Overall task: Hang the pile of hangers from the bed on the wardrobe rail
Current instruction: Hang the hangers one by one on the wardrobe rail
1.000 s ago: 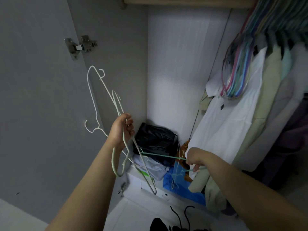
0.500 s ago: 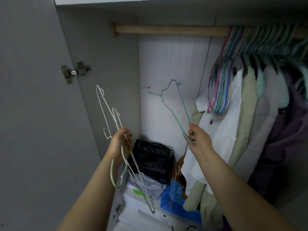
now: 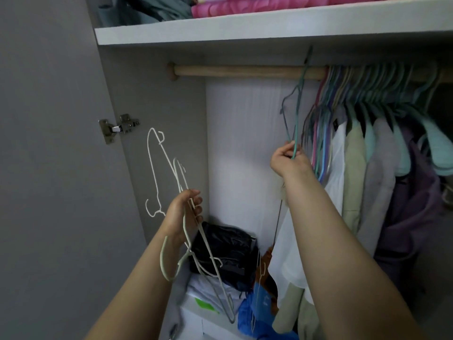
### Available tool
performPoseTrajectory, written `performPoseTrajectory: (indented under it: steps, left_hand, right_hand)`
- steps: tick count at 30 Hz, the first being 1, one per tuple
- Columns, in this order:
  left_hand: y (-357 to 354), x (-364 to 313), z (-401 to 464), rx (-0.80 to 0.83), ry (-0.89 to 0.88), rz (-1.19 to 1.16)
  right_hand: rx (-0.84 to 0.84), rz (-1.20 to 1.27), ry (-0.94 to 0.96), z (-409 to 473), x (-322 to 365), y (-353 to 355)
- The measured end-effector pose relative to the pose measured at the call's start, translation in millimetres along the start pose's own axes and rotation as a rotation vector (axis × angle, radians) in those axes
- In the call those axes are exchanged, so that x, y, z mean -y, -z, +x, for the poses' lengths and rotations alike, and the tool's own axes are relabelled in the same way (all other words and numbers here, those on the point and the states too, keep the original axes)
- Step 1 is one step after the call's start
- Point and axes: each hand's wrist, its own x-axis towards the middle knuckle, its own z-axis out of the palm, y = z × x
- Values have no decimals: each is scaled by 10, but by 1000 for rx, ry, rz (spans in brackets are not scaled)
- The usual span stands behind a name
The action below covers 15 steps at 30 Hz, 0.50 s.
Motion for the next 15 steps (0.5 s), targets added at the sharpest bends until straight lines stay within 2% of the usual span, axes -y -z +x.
performPoseTrajectory:
  steps: [8,13,15]
  left_hand:
    - [18,-70,-59,32,-2,-39]
    - [125,-72,-150,129,29,-114]
    - [179,-50,-171,138,47,-134]
  right_hand:
    - [-26,105,83,25,126,279]
    - [117,267,90,-128,155,395]
    - [139,144,96,-121,106,511]
